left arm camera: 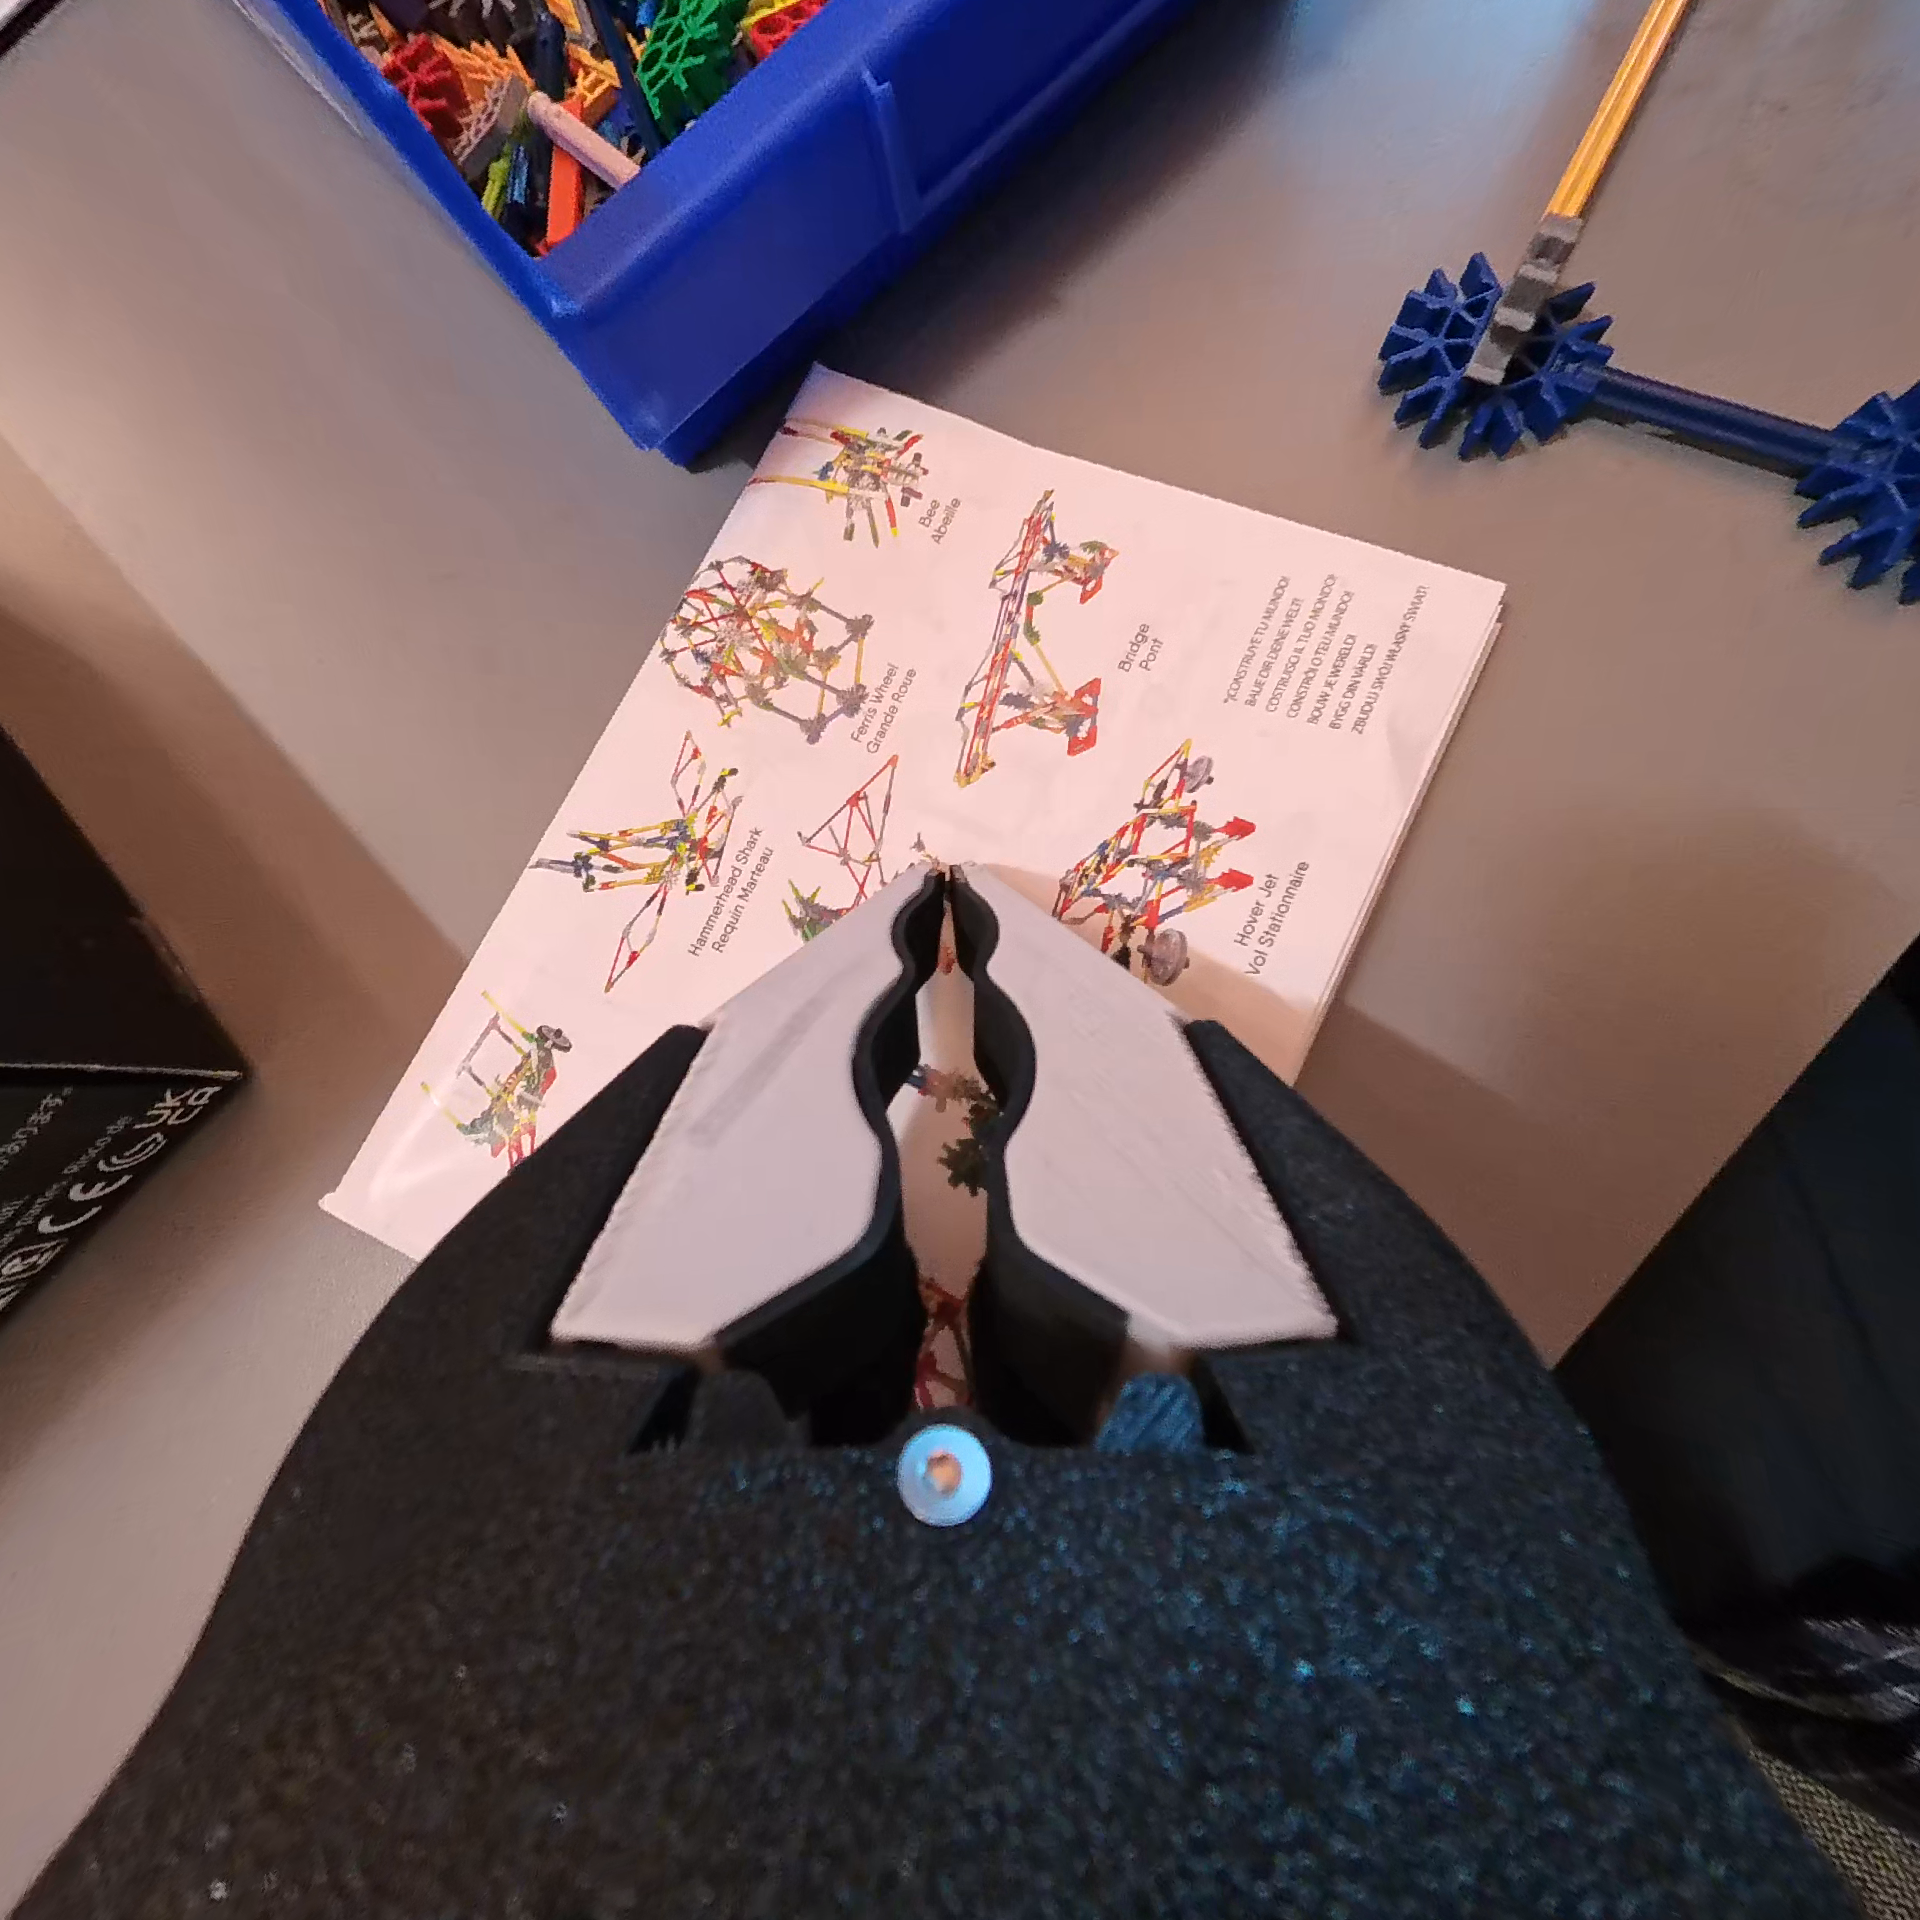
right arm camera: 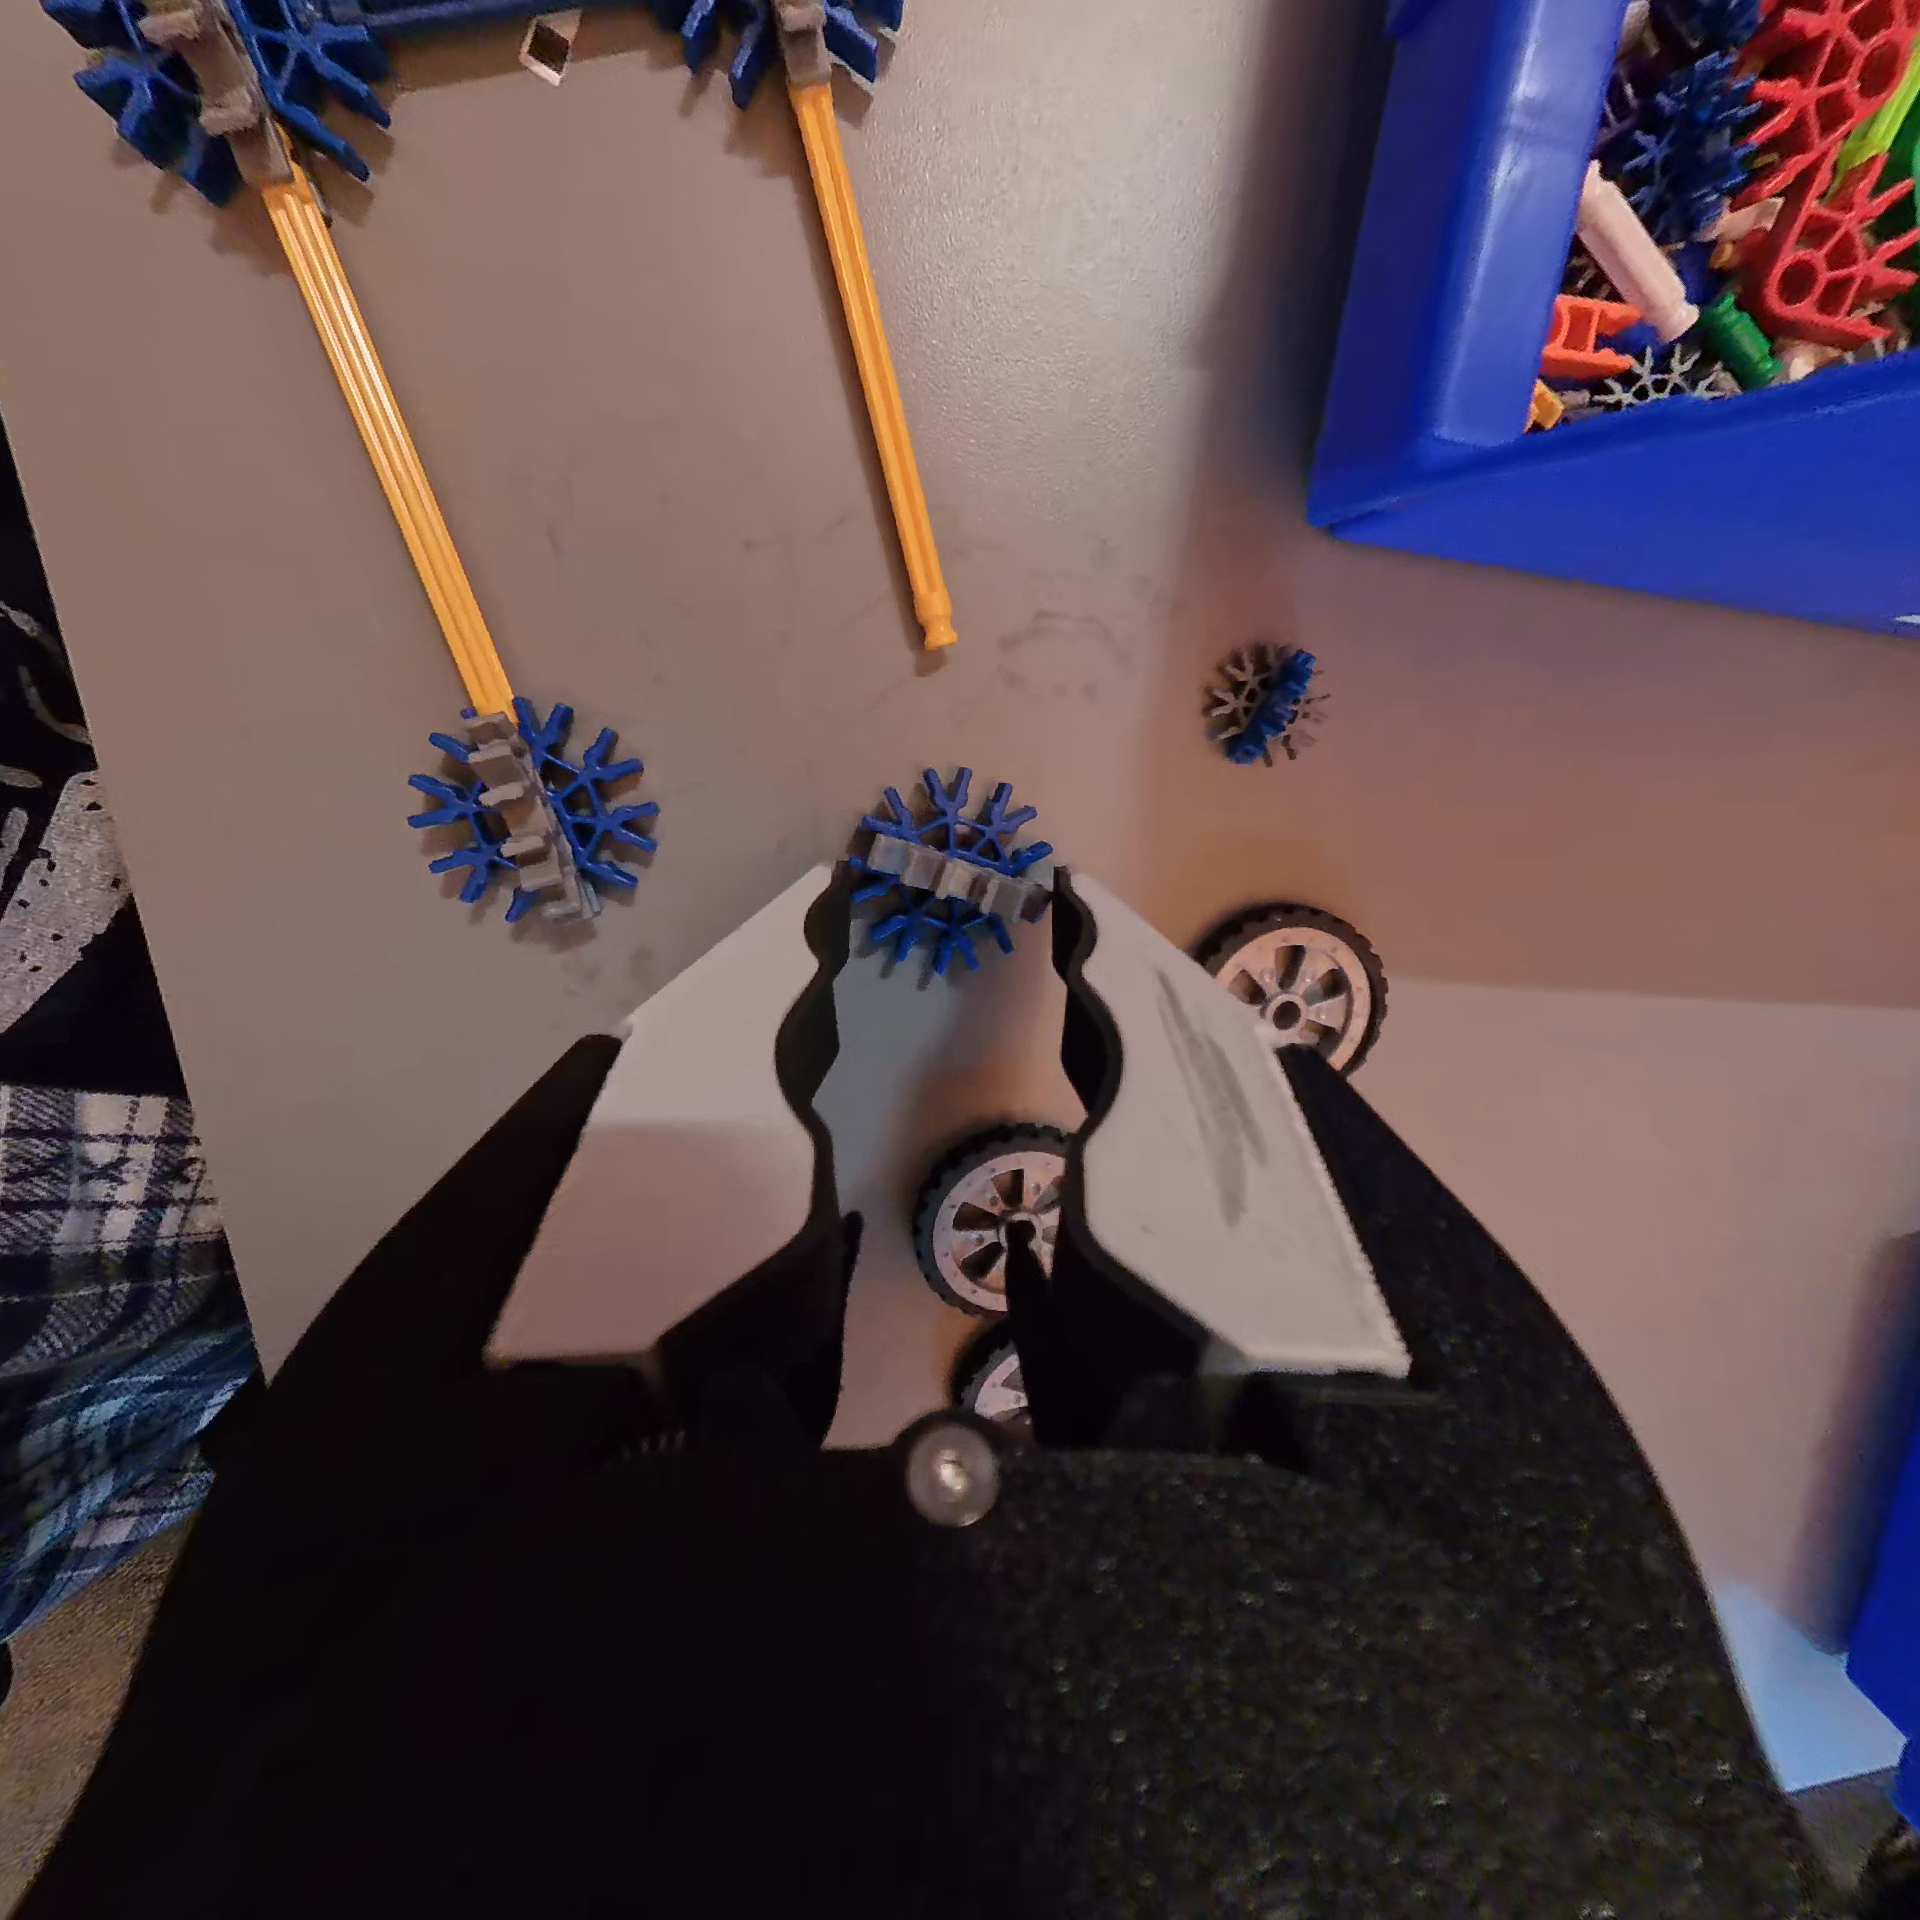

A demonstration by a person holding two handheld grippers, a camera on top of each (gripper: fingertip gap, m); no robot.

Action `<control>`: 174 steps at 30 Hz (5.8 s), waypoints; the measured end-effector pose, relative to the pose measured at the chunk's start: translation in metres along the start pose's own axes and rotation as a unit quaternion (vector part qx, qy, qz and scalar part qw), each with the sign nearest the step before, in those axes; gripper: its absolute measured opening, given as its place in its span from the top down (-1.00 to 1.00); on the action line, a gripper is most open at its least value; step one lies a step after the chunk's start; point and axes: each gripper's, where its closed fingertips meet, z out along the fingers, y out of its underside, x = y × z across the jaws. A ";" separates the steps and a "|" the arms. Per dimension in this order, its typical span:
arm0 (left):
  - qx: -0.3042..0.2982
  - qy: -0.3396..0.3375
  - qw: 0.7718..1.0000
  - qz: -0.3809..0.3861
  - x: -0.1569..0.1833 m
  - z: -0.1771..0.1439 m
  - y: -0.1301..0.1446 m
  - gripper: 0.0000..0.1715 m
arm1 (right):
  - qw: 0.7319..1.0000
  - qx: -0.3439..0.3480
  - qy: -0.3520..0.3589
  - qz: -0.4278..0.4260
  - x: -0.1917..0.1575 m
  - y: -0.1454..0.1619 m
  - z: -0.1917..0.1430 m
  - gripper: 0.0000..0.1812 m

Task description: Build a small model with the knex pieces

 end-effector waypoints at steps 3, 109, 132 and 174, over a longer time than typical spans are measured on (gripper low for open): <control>0.001 0.002 1.000 -0.001 0.000 0.000 0.000 1.00 | 1.000 0.006 0.003 -0.004 0.001 -0.003 -0.002 0.58; -0.007 0.012 1.000 -0.003 0.004 0.005 -0.006 1.00 | 1.000 0.005 -0.011 -0.015 0.003 -0.032 0.008 0.67; -0.004 0.011 1.000 -0.008 0.004 0.005 -0.006 1.00 | 1.000 0.007 -0.019 -0.006 -0.013 -0.030 0.007 0.58; 0.053 0.010 0.991 0.125 0.071 0.007 -0.090 0.67 | 0.996 0.091 -0.009 -0.022 -0.005 -0.039 0.012 0.59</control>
